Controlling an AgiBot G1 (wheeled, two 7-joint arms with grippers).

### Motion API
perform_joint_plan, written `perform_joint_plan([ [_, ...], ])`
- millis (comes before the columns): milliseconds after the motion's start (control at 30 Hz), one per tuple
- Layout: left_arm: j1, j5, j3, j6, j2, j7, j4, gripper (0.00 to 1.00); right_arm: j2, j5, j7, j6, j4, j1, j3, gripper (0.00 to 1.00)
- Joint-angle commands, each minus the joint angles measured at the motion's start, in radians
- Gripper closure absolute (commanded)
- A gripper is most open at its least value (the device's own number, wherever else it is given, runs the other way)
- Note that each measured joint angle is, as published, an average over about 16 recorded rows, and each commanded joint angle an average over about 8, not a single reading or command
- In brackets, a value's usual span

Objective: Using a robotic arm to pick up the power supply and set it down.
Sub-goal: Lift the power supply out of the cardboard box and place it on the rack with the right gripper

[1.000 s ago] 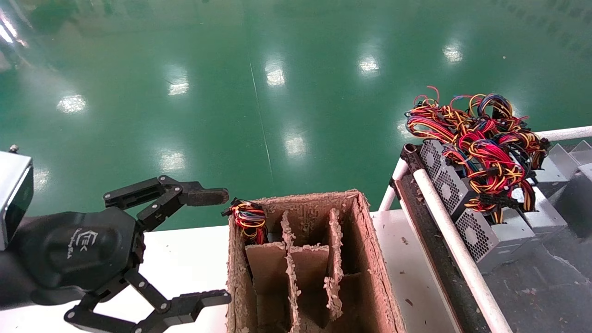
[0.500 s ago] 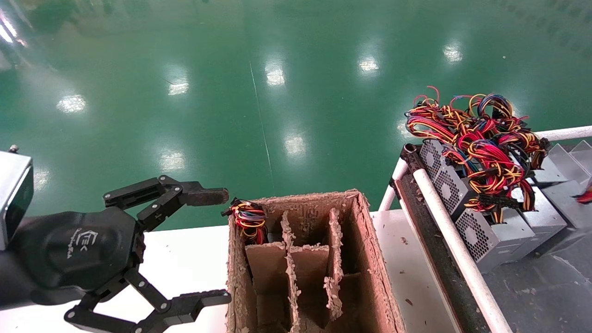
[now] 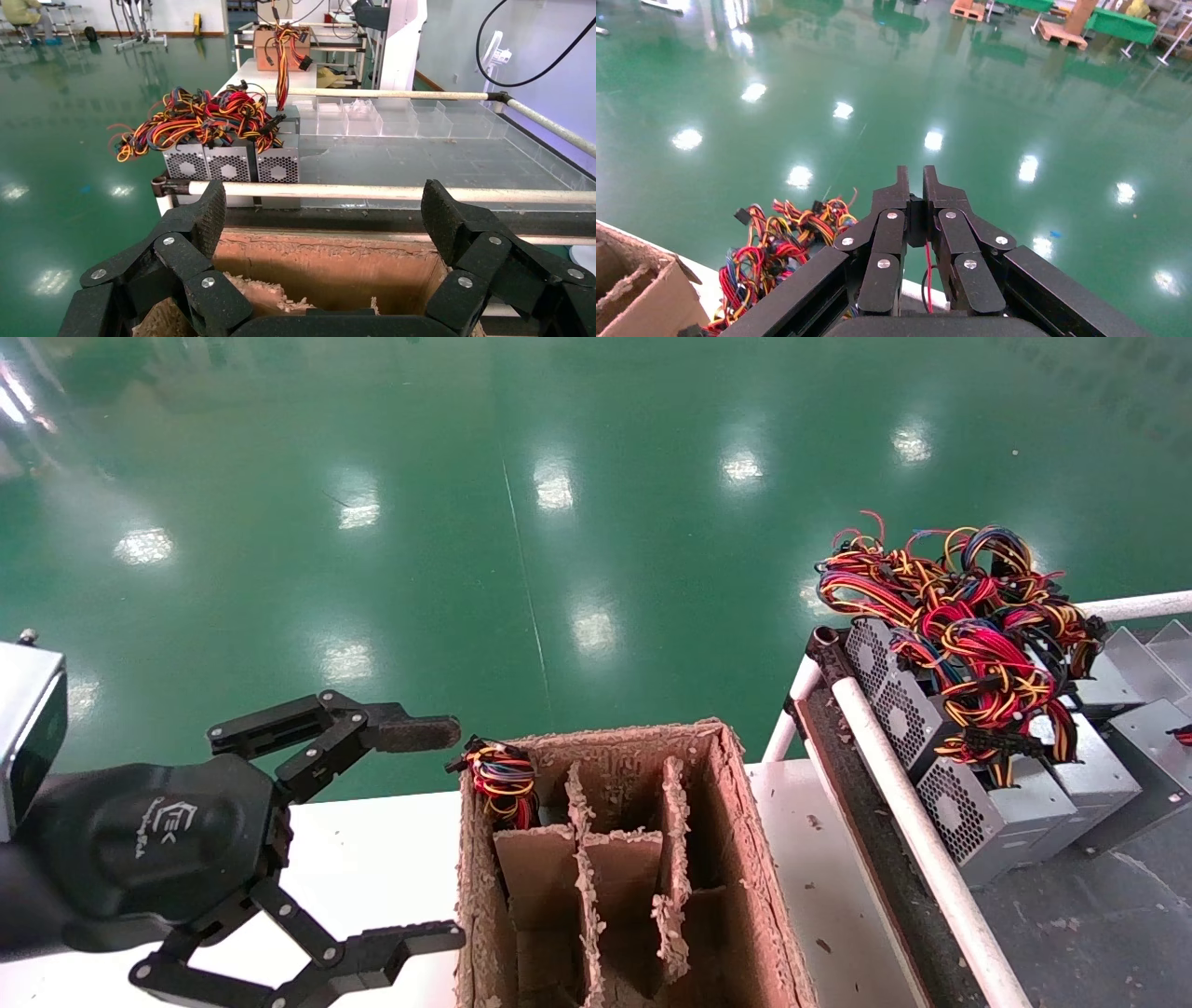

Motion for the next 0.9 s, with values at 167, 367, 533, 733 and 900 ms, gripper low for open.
perform_joint_plan([
  [167, 0.0, 0.0, 0.0, 0.0, 0.0, 0.0, 0.0, 0.0, -0.013, -0.039, -0.02, 0.0, -0.043, 0.028, 0.026, 1.0],
  [367, 0.0, 0.0, 0.001, 0.0, 0.0, 0.0, 0.0, 0.0, -0.021, -0.092, -0.047, 0.003, -0.085, 0.045, 0.056, 1.0],
  [533, 0.0, -0.001, 0.001, 0.0, 0.0, 0.0, 0.0, 0.0, -0.018, -0.13, -0.06, 0.008, -0.108, 0.051, 0.08, 0.67],
  [733, 0.0, -0.001, 0.001, -0.001, -0.001, 0.001, 0.0, 0.0, -0.015, -0.165, -0.067, 0.011, -0.118, 0.057, 0.108, 0.0],
  [900, 0.0, -0.001, 0.001, -0.001, -0.001, 0.001, 0.0, 0.0, -0.012, -0.19, -0.072, 0.014, -0.124, 0.054, 0.129, 0.0],
])
